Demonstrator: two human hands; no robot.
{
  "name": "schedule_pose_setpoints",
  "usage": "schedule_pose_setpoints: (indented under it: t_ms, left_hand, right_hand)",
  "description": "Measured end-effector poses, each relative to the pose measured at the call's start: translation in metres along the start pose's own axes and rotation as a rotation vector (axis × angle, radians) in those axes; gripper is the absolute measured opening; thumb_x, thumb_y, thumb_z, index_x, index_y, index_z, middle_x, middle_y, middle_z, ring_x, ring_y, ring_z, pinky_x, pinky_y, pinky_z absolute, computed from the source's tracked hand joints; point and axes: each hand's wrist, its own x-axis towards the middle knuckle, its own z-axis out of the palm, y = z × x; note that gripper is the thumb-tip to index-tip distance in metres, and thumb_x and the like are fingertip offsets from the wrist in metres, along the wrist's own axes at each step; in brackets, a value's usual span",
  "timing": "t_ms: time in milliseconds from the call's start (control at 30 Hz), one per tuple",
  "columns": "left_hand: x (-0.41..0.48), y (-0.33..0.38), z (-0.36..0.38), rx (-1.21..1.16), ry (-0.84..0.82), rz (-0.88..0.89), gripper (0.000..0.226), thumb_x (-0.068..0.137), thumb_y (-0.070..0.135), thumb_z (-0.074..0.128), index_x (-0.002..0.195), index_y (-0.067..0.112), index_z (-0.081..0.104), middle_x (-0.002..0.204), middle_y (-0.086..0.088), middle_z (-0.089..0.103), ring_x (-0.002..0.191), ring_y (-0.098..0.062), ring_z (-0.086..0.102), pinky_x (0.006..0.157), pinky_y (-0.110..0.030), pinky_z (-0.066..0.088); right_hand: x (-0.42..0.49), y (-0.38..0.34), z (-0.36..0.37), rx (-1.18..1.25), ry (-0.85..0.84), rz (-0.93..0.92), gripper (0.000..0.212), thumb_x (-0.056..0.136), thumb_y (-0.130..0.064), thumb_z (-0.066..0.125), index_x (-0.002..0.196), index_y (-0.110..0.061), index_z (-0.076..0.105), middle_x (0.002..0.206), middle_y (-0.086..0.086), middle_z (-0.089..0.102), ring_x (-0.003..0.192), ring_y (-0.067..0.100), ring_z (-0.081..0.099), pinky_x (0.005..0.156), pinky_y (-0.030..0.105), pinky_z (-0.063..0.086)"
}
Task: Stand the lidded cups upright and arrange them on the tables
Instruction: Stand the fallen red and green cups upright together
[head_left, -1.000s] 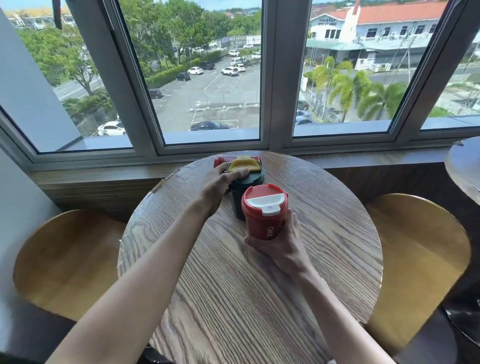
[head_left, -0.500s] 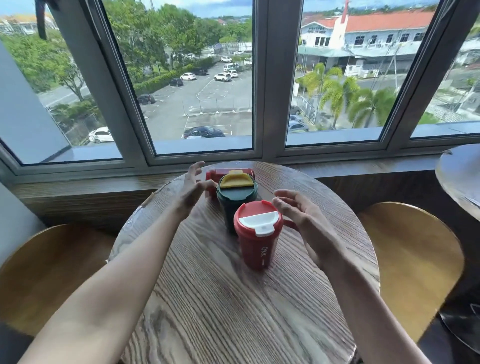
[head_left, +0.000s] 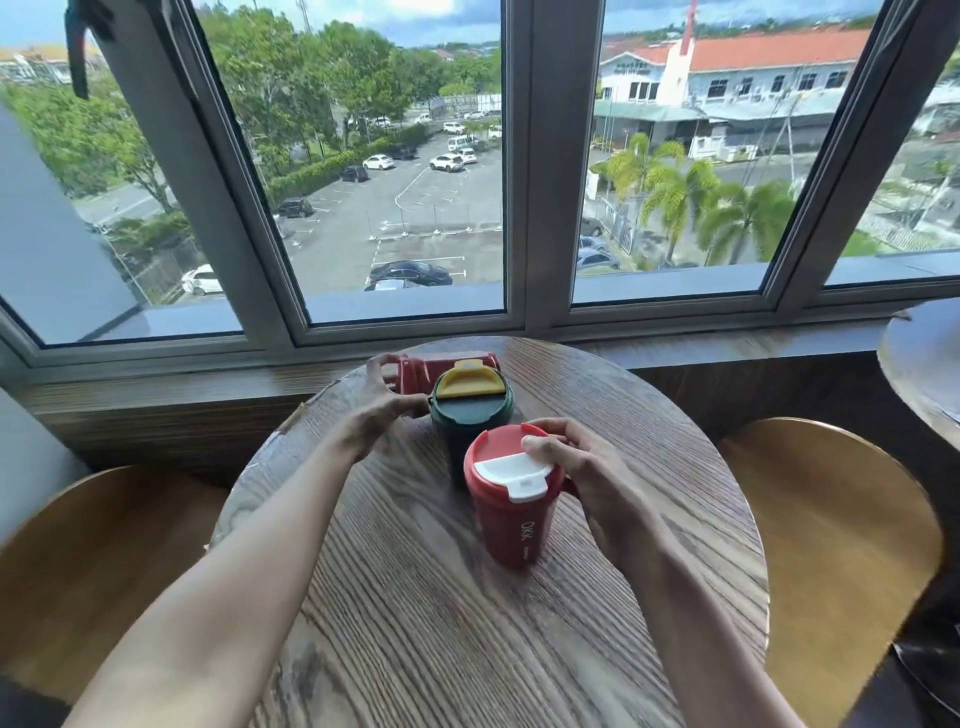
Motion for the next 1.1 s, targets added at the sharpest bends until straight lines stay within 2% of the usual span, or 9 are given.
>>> schedule_pose_setpoints:
  t_ms: [67,233,367,533,667,733,867,967,1100]
  left_hand:
    - [-0.016,0.001,-0.005,-0.085,0.092,0.062,0.104,0.041,0.033,0.085,0.131,0.026,0.033,0.119,-0.009,0.058,0.103,-0.017,0.060,0.090,-0.027,0.046]
    - [-0.064,0.001,-0.035,-0.055,0.194,0.193,0.089,0.048,0.026,0.085,0.129,0.030,0.048,0.137,-0.015,0.049,0.120,-0.029,0.059,0.106,-0.050,0.046]
    - [-0.114,0.016,-0.046,0.131,0.194,0.245,0.079,0.046,0.025,0.076,0.120,0.039,0.054,0.131,-0.009,0.040,0.111,-0.011,0.054,0.097,-0.039,0.051]
    - [-0.156,0.017,-0.039,0.362,0.125,0.297,0.074,0.047,0.030,0.073,0.119,0.034,0.056,0.121,0.002,0.049,0.116,-0.016,0.051,0.101,-0.038,0.048]
    - [-0.163,0.018,-0.025,0.450,0.095,0.360,0.069,0.056,0.006,0.082,0.118,0.022,0.058,0.122,-0.005,0.051,0.105,0.012,0.048,0.082,0.001,0.037]
    - [-0.163,0.015,-0.019,0.438,0.073,0.368,0.067,0.057,0.001,0.080,0.118,0.020,0.058,0.120,-0.007,0.050,0.102,0.016,0.047,0.080,0.003,0.036]
    - [-0.161,0.005,-0.012,0.365,0.061,0.362,0.065,0.053,0.009,0.073,0.113,0.028,0.055,0.118,-0.006,0.048,0.106,-0.011,0.054,0.079,-0.005,0.045]
    - [-0.157,-0.003,-0.010,0.347,0.066,0.382,0.066,0.054,0.008,0.072,0.114,0.029,0.052,0.120,-0.005,0.049,0.105,-0.013,0.053,0.079,-0.010,0.046]
    - [-0.158,-0.023,-0.003,0.222,0.098,0.348,0.080,0.054,0.018,0.076,0.126,0.034,0.043,0.128,0.006,0.049,0.113,-0.008,0.055,0.081,-0.020,0.053]
  right_hand:
    - [0.000,0.000,-0.001,0.007,-0.010,-0.002,0.021,0.084,-0.019,0.069,0.105,-0.017,0.070,0.100,0.008,0.073,0.089,0.017,0.065,0.078,0.028,0.047]
    - [0.001,0.001,0.000,0.033,-0.025,-0.018,0.023,0.082,-0.018,0.070,0.105,-0.015,0.069,0.096,0.005,0.073,0.087,0.017,0.064,0.076,0.027,0.047]
    - [0.002,0.000,0.001,0.031,-0.022,-0.023,0.019,0.086,-0.014,0.066,0.105,-0.014,0.068,0.096,0.006,0.072,0.085,0.016,0.063,0.075,0.027,0.045]
    - [0.001,0.000,0.003,0.034,-0.024,-0.036,0.022,0.087,-0.013,0.064,0.108,-0.012,0.067,0.096,0.005,0.070,0.080,0.011,0.064,0.069,0.021,0.046]
    - [-0.003,0.002,0.003,0.023,-0.026,-0.064,0.026,0.089,-0.017,0.063,0.113,-0.009,0.066,0.095,0.003,0.069,0.079,0.009,0.063,0.067,0.019,0.045]
    - [-0.006,0.006,0.005,0.002,-0.027,-0.096,0.033,0.089,-0.034,0.063,0.112,-0.010,0.066,0.092,0.001,0.071,0.082,0.010,0.063,0.071,0.022,0.045]
    - [-0.017,0.032,0.001,0.013,-0.064,-0.157,0.081,0.064,-0.083,0.059,0.123,-0.027,0.062,0.116,-0.011,0.072,0.109,0.000,0.064,0.085,0.015,0.047]
    - [-0.028,0.051,-0.008,-0.060,-0.141,-0.122,0.085,0.059,-0.062,0.080,0.132,-0.029,0.054,0.125,-0.006,0.068,0.119,0.005,0.061,0.091,0.019,0.050]
    - [-0.029,0.062,-0.012,-0.260,-0.154,-0.094,0.080,0.063,-0.028,0.091,0.132,-0.033,0.050,0.121,-0.003,0.069,0.109,0.009,0.068,0.085,0.023,0.054]
